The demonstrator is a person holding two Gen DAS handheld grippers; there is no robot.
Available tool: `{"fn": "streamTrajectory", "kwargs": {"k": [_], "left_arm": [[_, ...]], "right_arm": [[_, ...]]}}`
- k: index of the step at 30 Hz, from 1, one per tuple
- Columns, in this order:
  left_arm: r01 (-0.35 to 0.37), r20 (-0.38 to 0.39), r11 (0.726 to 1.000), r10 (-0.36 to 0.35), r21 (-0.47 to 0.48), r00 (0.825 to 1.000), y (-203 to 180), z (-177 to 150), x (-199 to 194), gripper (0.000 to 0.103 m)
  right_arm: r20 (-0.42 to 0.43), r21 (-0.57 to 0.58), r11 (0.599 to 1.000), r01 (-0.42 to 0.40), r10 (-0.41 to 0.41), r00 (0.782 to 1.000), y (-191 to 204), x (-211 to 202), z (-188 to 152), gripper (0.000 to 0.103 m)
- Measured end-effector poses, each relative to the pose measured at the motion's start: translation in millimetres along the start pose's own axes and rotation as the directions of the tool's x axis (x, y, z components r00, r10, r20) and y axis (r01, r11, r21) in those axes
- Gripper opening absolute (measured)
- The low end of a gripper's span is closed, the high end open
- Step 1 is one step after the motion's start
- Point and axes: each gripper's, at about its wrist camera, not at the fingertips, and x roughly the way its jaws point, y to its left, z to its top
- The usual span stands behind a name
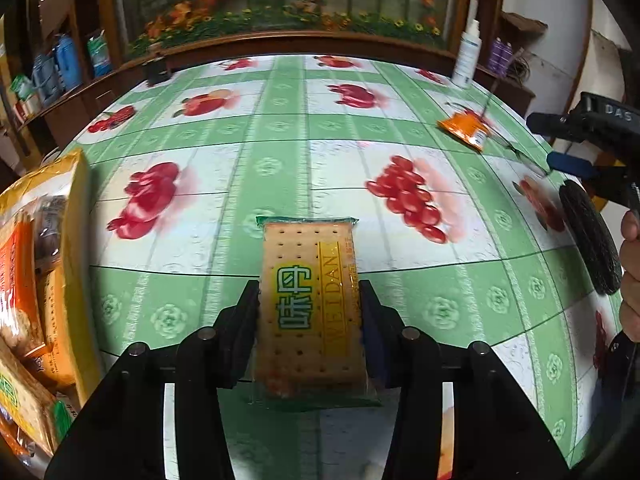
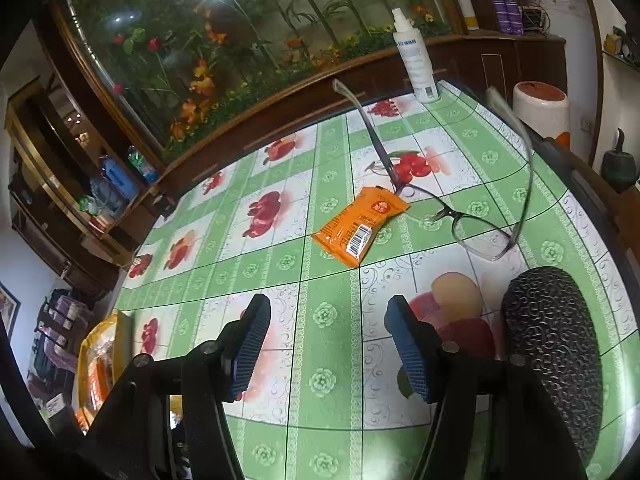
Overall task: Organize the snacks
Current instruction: 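Grasp the small orange packet with the right gripper while the left holds the WEIDAN pack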
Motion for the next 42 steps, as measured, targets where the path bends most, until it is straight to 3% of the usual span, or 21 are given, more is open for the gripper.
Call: {"fn": "streamTrajectory", "kwargs": {"k": [4,8,16,21,23,31,35,39,40,42], "left_arm": [[0.026,0.008,0.998,-0.026,-0.051,1.0,16,4,0,0.045],[0.014,0.013,0.996,-0.013,-0.088,1.0,26,7,2,0.045],[0.009,0.014,0.996,-0.008,-0.087,1.0,26,7,3,0.045],[0.005,0.013,0.997,-0.004,-0.081,1.0,26,6,3,0.045],[0.004,0.013,0.997,-0.003,-0.082,1.0,26,7,3,0.045],[-0.001,0.013,0.996,0.002,-0.086,1.0,27,7,4,0.045],[-0.004,0.012,0.996,0.005,-0.088,1.0,27,7,3,0.045],[-0.01,0.012,0.996,0.011,-0.091,1.0,28,6,3,0.045],[-0.011,0.012,0.996,0.012,-0.09,1.0,28,6,3,0.045],[-0.013,0.011,0.996,0.014,-0.087,1.0,28,6,3,0.045]], "right_arm": [[-0.02,0.068,0.998,0.003,-0.002,1.0,3,20,12,0.064],[-0.038,0.087,0.993,0.085,-0.082,0.996,13,52,35,0.064],[-0.078,0.122,0.95,0.287,-0.279,0.957,12,105,58,0.064],[-0.106,0.101,0.935,0.339,-0.329,0.938,10,123,64,0.063],[-0.104,0.065,0.931,0.359,-0.351,0.931,14,125,63,0.058],[-0.14,-0.021,0.977,0.214,-0.215,0.967,34,107,32,0.036],[-0.215,-0.091,0.992,0.086,-0.104,0.971,51,90,1,0.036],[-0.282,-0.192,0.981,-0.003,-0.052,0.958,61,69,-29,0.039],[-0.294,-0.207,0.978,-0.01,-0.053,0.954,61,63,-35,0.039],[-0.251,-0.234,0.971,0.054,-0.113,0.961,59,50,-40,0.042]]}}
